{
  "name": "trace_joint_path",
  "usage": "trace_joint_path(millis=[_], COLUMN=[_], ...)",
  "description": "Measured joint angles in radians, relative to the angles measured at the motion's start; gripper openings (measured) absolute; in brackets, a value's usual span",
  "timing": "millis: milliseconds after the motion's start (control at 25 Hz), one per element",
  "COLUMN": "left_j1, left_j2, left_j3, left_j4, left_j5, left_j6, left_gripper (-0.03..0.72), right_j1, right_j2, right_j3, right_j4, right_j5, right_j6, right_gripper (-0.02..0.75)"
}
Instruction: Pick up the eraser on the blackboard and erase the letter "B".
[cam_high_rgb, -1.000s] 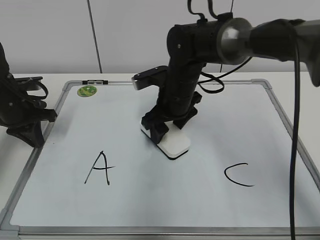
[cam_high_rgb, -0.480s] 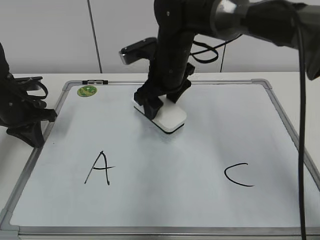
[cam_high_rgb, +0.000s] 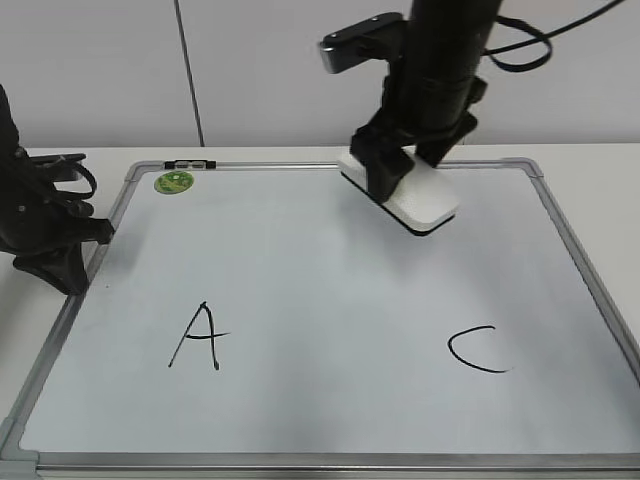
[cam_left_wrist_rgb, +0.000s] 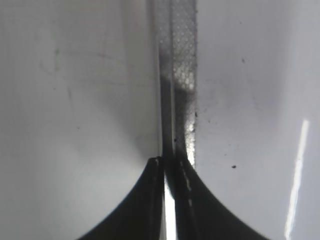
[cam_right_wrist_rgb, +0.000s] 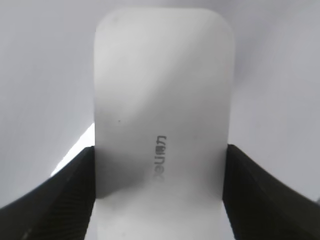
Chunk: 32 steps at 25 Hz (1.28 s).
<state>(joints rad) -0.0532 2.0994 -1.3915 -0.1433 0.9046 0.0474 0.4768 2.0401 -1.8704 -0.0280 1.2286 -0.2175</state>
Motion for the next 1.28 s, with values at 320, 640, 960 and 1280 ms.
trace_joint_path(millis=[320,640,960,1280], left_j1=[0.000,0.000,0.000,0.000], left_j2=[0.002,0.002,0.002,0.002], left_j3=[-0.004,-0.004,-0.004,-0.004], left_j4=[-0.002,-0.009,-0.010,-0.010], left_j5=[0.000,0.002,0.002,0.003], left_j6=[0.000,0.000,0.000,0.000], left_gripper=[0.011,0.011,0.011,0.011], right_j1=[-0.208,-0.422,-0.468,-0.468], right_j2=[-0.212,-0.313,-0.304,-0.250], right_j3=[0.328,0.581,0.642,0.644], right_j4=[-0.005,0.037,0.052,0.054], right_j5=[0.000,-0.114,-0.313,-0.400], right_j6=[0.083,0.115,0.134,0.138], right_gripper=[0.551,0.551,0.551,0.551])
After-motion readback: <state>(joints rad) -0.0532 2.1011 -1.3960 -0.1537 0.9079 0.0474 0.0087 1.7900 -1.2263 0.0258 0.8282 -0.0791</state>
